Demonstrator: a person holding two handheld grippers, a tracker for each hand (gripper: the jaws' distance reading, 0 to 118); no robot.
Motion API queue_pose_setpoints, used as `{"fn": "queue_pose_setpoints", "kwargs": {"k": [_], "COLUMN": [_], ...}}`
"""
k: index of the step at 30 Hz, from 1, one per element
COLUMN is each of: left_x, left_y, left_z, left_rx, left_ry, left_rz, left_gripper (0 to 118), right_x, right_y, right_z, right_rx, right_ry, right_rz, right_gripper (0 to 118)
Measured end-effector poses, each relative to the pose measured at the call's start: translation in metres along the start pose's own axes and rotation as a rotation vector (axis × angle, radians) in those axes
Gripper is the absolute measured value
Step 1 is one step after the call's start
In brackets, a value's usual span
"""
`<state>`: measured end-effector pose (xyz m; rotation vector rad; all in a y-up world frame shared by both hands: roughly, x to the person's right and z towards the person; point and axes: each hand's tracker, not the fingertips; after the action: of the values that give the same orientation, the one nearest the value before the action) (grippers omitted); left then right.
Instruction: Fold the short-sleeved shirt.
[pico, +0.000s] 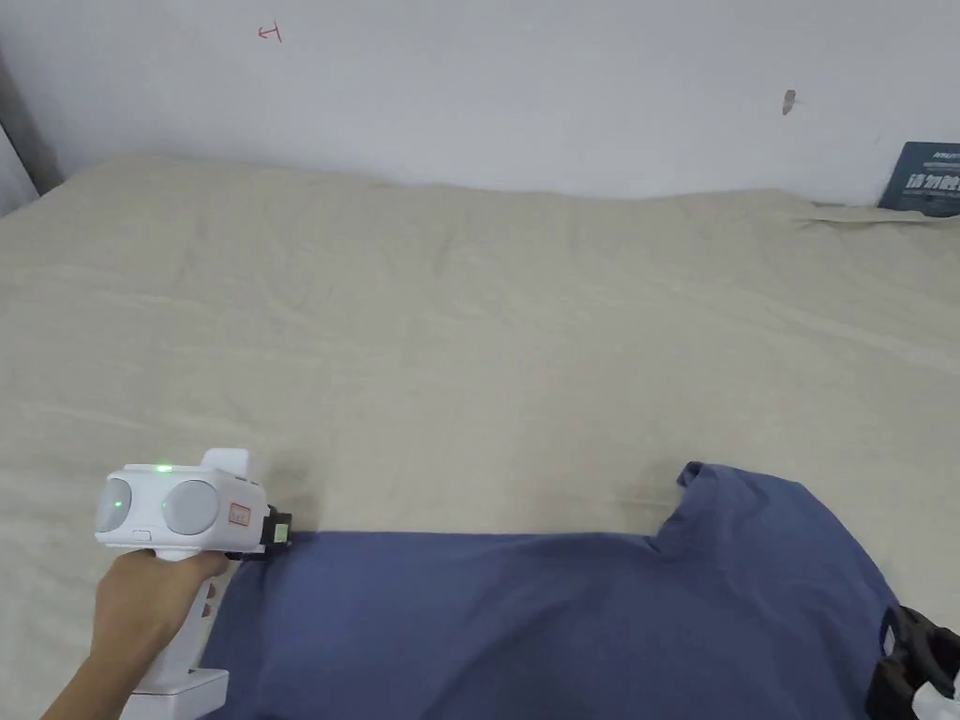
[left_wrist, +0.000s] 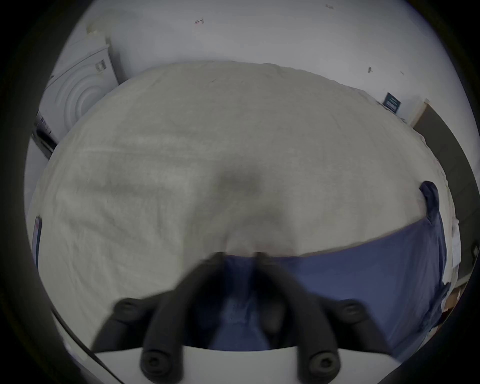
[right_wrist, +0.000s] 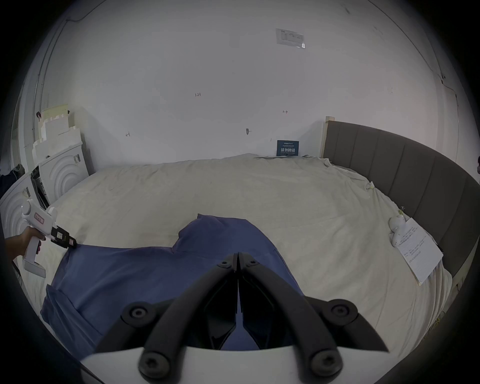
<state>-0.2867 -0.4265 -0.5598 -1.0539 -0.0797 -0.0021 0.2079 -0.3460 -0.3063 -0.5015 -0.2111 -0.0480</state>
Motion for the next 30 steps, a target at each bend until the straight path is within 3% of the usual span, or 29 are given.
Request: {"fn": "queue_pose_setpoints", "kwargs": {"k": [8,10,11,12,13,14,20,21,24,27,28,30], "left_x": [0.016,0.019,0.019,0.018,0.018,0.017,0.013,0.012,0.011,0.012,0.011,0.011], "left_y": [-0.01,-0.014,-0.015,-0.016,-0.017,-0.018,-0.019,-0.018,-0.019,-0.02,-0.02,-0.021], "left_z": [0.044,0.062,0.068,0.074,0.08,0.084,0.094,0.093,0.092,0.091,0.09,0.089], "left_rx": [0.1,0.14,0.149,0.156,0.167,0.177,0.187,0.187,0.183,0.178,0.177,0.174], "left_ry": [-0.101,-0.117,-0.116,-0.12,-0.126,-0.131,-0.129,-0.128,-0.127,-0.131,-0.131,-0.133], "left_rz": [0.004,-0.01,-0.014,-0.014,-0.013,-0.01,-0.014,-0.014,-0.009,-0.004,-0.004,-0.001], "left_gripper": [0,0,0,0,0,0,0,0,0,0,0,0], "right_x": [0.026,0.035,0.038,0.043,0.045,0.048,0.057,0.056,0.053,0.045,0.043,0.04], "right_y": [0.033,0.044,0.047,0.049,0.05,0.051,0.044,0.042,0.036,0.031,0.03,0.03], "right_z": [-0.077,-0.111,-0.125,-0.139,-0.152,-0.168,-0.218,-0.224,-0.23,-0.229,-0.228,-0.225], "right_rx": [-0.107,-0.197,-0.223,-0.231,-0.245,-0.288,-0.418,-0.44,-0.463,-0.486,-0.484,-0.477], "right_ry": [0.088,0.093,0.099,0.102,0.097,0.086,0.048,0.036,0.039,0.024,0.034,0.038], "right_rz": [-0.051,-0.052,-0.049,-0.063,-0.069,-0.051,-0.068,-0.051,-0.029,-0.016,-0.005,0.034], "right_gripper": [3,28,48,77,91,97,96,90,64,52,41,3]}}
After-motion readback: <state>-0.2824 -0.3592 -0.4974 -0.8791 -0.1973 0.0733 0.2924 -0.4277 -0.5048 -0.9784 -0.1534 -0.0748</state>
